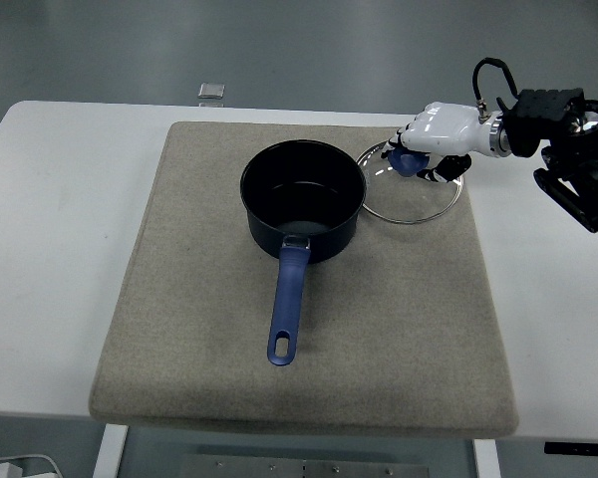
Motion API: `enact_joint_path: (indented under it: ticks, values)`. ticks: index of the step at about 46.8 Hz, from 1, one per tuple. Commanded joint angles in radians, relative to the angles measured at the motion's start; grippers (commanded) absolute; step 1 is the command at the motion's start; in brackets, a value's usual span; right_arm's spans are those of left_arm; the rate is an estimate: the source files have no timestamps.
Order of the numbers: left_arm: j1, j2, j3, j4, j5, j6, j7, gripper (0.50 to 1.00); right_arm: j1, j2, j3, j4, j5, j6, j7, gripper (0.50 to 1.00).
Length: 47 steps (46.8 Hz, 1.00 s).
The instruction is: Lift the pot lid and place it to the right of the pot.
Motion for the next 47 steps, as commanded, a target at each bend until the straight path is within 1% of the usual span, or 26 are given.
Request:
enact_joint_path:
  ticks: [1,26,27,28,29,30,31,47]
  values:
    - [0.0,0.0,0.0,0.0,0.0,0.0,0.0,1.0,-0.014,0.0,0.002,-0.002,0.0,-0.002,0.0,0.5]
    - [0.0,0.0,0.0,0.0,0.0,0.0,0.0,1.0,-0.028,-0.006,0.002,-0.002,0.037,-0.008,0.0,0.5]
    - [0.0,0.0,0.0,0.0,0.0,0.0,0.0,1.0,-0.029,-0.006,0.002,-0.002,0.037,-0.008,0.0,0.541]
    - [0.0,0.0,0.0,0.0,0.0,0.0,0.0,1.0,-0.029,-0.005,0.004,-0.002,0.037,-0.008,0.0,0.649]
    - [0.0,0.0,0.0,0.0,0.0,0.0,0.0,1.0,-0.029,-0.005,0.005,-0.002,0.037,-0.008,0.0,0.779]
    - [0.0,0.0,0.0,0.0,0.0,0.0,0.0,1.0,-0.028,-0.003,0.005,-0.002,0.037,-0.008,0.0,0.886]
    - [0.0,0.0,0.0,0.0,0.0,0.0,0.0,1.0,-0.028,-0.005,0.007,-0.002,0.037,-0.008,0.0,0.917]
    - [0.0,0.0,0.0,0.0,0.0,0.0,0.0,1.0,-0.023,-0.008,0.0,0.0,0.057,-0.006,0.0,0.917]
